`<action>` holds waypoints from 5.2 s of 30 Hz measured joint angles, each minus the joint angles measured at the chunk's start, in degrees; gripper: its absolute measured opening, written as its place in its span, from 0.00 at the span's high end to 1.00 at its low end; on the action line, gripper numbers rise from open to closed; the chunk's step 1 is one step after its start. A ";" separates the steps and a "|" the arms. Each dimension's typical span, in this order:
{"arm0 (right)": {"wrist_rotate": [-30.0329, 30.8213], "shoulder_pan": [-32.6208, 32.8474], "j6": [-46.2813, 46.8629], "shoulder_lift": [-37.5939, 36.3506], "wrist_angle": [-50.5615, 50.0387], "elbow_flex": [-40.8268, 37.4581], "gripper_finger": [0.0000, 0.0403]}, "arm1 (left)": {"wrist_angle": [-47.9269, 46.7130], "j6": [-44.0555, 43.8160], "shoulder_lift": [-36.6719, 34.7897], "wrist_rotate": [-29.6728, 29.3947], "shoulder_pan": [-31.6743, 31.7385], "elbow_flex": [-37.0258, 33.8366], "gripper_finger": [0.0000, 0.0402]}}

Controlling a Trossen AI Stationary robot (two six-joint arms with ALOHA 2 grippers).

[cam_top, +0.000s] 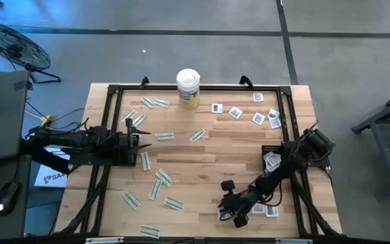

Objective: Pick & Place First Aid Supplies
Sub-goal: Put the towelette pack into the right black basket

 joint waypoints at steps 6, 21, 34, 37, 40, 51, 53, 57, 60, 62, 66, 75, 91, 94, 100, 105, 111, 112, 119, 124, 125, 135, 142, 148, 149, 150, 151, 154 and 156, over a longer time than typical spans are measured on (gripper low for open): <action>1.36 -0.91 0.74 0.43 -1.56 0.07 0.89 | 0.00 0.00 -0.02 0.00 -0.02 0.00 0.49; 11.35 0.20 -0.70 -3.54 -5.47 -0.46 0.99 | 0.00 0.01 -0.02 0.00 0.00 0.00 0.49; 11.33 0.27 5.24 -9.30 -9.93 -0.35 0.87 | 0.00 0.02 -0.02 0.00 0.00 0.00 0.49; 10.93 0.31 8.61 -9.09 -13.53 -0.35 0.80 | 0.00 0.00 0.00 0.00 0.00 0.00 0.49; 8.99 0.44 9.92 -9.09 -16.10 -0.35 0.75 | 0.00 0.02 -0.01 0.00 0.00 0.00 0.49; 10.70 6.37 3.98 -9.29 -14.98 -0.28 0.73 | 0.00 0.00 0.00 0.00 -0.02 0.00 0.49; 11.83 6.49 3.53 -9.29 -14.79 -0.28 0.73 | 0.00 0.02 -0.02 0.00 -0.02 0.00 0.49; 11.78 6.15 2.22 -9.29 -14.63 -0.28 0.73 | 0.00 0.00 0.00 0.00 -0.02 0.00 0.49; 12.25 6.12 2.01 -9.27 -15.14 -0.26 0.73 | 0.00 0.01 -0.02 0.00 -0.01 0.00 0.49; 13.75 6.14 2.01 -9.27 -15.98 -0.24 0.73 | 0.00 0.02 -0.01 0.00 0.00 0.00 0.49; 15.48 6.09 2.07 -9.27 -18.13 -0.23 0.73 | 0.00 0.00 -0.02 0.00 -0.02 0.00 0.49; 13.18 4.44 2.11 -9.25 -20.83 -0.20 0.73 | 0.00 0.01 -0.02 0.00 0.00 0.00 0.49; 4.53 -1.13 8.13 -9.09 -23.56 0.04 0.81 | 0.00 0.02 -0.02 0.00 -0.01 0.00 0.49; 3.42 -1.67 8.55 -7.71 -25.44 0.19 0.87 | 0.00 0.01 0.00 0.02 -0.01 0.00 0.49; 4.06 -1.90 8.56 -6.56 -25.46 0.31 0.96 | 0.00 0.02 0.00 0.00 0.00 0.00 0.49; 3.63 -1.83 8.31 -8.47 -25.60 -0.06 0.99 | 0.00 0.01 -0.02 0.01 -0.01 0.00 0.49; 2.98 -0.59 10.81 -18.35 -33.21 -0.61 1.00 | 0.00 0.02 0.00 0.00 0.00 0.00 0.49; 3.69 -0.44 13.18 -20.93 -36.06 -0.36 0.99 | 0.00 0.02 0.00 0.00 -0.02 0.00 0.49; 5.85 -0.11 34.28 -38.24 -63.94 -0.26 0.99 | 0.00 0.00 0.00 0.00 0.00 0.00 0.49; -0.35 -0.09 47.62 -45.92 -83.29 -0.37 0.99 | 0.00 0.01 -0.02 0.00 -0.01 0.00 0.49; -1.47 -0.11 50.04 -46.63 -86.19 -0.35 0.99 | 0.00 0.00 -0.02 0.01 0.00 0.00 0.49; -6.38 -0.11 55.42 -42.42 -92.24 -0.34 0.98 | 0.00 0.02 0.00 0.00 -0.02 0.00 0.49; -9.27 -0.57 52.95 -34.80 -95.70 -0.33 0.93 | 0.00 0.02 -0.01 0.01 -0.01 0.00 0.49; -12.00 -1.56 48.05 -30.56 -95.79 -0.31 0.85 | 0.00 0.02 0.00 0.01 0.00 0.00 0.49; -12.39 -1.73 47.18 -30.32 -95.96 -0.31 0.84 | 0.00 0.00 -0.02 0.00 0.00 0.00 0.49; -12.51 -1.82 46.92 -30.27 -96.24 -0.30 0.82 | 0.00 0.02 -0.02 0.00 0.00 0.00 0.49; -12.56 -1.83 46.82 -30.27 -96.61 -0.28 0.80 | 0.00 0.00 -0.01 0.02 -0.02 0.00 0.49; -12.64 -1.83 47.38 -30.30 -97.49 0.34 0.77 | 0.00 0.02 -0.02 0.00 0.00 0.00 0.49; -12.51 -1.66 47.46 -30.30 -97.90 1.49 0.75 | 0.00 0.02 0.00 0.00 0.00 0.00 0.49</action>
